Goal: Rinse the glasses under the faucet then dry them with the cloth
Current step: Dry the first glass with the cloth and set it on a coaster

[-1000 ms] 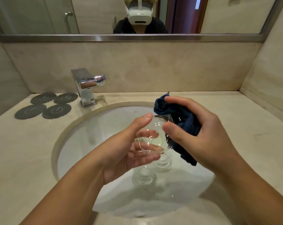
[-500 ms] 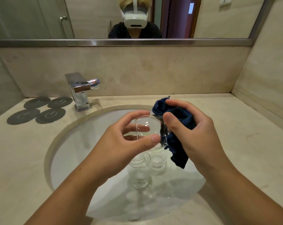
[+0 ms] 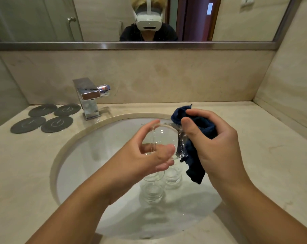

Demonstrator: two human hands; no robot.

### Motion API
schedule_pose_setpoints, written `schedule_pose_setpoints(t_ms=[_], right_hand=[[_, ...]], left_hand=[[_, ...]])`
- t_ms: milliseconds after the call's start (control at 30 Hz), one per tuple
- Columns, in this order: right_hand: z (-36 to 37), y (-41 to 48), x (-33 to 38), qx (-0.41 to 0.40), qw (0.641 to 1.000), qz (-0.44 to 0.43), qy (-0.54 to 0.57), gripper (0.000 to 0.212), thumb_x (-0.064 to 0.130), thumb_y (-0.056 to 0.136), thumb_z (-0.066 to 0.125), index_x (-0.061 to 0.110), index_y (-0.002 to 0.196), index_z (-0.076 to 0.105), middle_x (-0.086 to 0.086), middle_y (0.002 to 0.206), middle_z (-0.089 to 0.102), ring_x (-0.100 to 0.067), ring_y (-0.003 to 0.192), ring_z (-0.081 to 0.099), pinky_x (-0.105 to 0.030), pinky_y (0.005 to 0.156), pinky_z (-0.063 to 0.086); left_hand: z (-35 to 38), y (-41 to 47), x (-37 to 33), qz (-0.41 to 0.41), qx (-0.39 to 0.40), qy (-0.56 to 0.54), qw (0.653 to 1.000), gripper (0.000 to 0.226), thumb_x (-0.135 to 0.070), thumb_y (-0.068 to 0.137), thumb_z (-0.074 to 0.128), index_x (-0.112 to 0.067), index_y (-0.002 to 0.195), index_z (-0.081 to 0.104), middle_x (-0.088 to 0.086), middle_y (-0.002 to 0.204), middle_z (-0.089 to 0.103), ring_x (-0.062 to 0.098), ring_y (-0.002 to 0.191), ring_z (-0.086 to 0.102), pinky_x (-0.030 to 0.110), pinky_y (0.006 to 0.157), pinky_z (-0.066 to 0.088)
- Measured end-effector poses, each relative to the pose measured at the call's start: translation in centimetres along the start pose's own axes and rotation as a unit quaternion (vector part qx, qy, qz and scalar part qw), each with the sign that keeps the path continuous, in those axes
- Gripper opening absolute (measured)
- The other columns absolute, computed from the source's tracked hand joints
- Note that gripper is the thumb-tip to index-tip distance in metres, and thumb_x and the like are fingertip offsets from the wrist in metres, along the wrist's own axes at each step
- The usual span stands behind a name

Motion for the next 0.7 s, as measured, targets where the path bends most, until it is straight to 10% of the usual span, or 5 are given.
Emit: schedule_pose_setpoints(t_ms=[100,233,433,600,700], right_hand=[[-0.4,0.1,-0.3,-0.016,0.999,0.016,0.032,0.015,0.036,0.093,0.075,0.026,0.103,0.078,0.007,0.078,0.075,-0.007,0.064,0.067,-0.023,0.058,0.054],[0.0,-0.5,0.4,-0.003,0.999,-0.041,-0.033,0.017,0.049,0.097,0.071,0.037,0.108,0.075,0.012,0.082,0.075,-0.014,0.076,0.072,-0.042,0.072,0.058],[0.8,-1.4,2.1,0.006,0.983,-0.164,-0.089,0.013,0.031,0.096,0.075,0.025,0.108,0.076,0.015,0.1,0.077,-0.012,0.098,0.074,-0.019,0.085,0.052],[-0.4,0.0,0.8,-0.062,0.997,-0.054,-0.003,0.003,0.026,0.096,0.076,0.027,0.099,0.076,0.015,0.087,0.077,-0.005,0.079,0.072,-0.019,0.073,0.054],[-0.6,0.1,-1.3,-0.07,0.992,0.068,0.082,0.012,0.036,0.101,0.07,0.027,0.103,0.077,0.002,0.086,0.078,-0.022,0.071,0.072,-0.045,0.071,0.064]], left_hand=[[-0.1,0.1,-0.1,0.026,-0.022,0.051,0.998,0.078,-0.052,0.066,0.094,-0.048,0.136,0.06,0.003,0.101,0.082,0.026,0.1,0.081,0.034,0.095,0.064],[0.3,0.0,0.4,-0.023,-0.04,-0.029,0.998,0.064,-0.059,0.075,0.092,-0.031,0.128,0.068,0.016,0.098,0.082,0.028,0.093,0.082,0.027,0.081,0.064],[1.0,-0.1,1.6,-0.117,-0.012,-0.078,0.99,0.081,-0.07,0.063,0.073,-0.018,0.125,0.066,0.017,0.089,0.08,0.021,0.073,0.078,0.022,0.065,0.063],[0.3,0.4,1.4,-0.059,-0.02,-0.018,0.998,0.08,-0.076,0.065,0.083,-0.03,0.129,0.068,0.005,0.098,0.079,0.018,0.085,0.076,0.026,0.074,0.061],[-0.2,0.7,1.1,0.008,-0.062,0.031,0.998,0.066,-0.064,0.067,0.086,-0.039,0.126,0.07,-0.008,0.106,0.079,0.011,0.101,0.078,0.026,0.084,0.062]])
Point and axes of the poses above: each hand's wrist, its own y-axis towards the middle knuckle, its own z-axis out of the palm, x = y × z, the point moved 7 cm from there along y, towards the middle knuckle
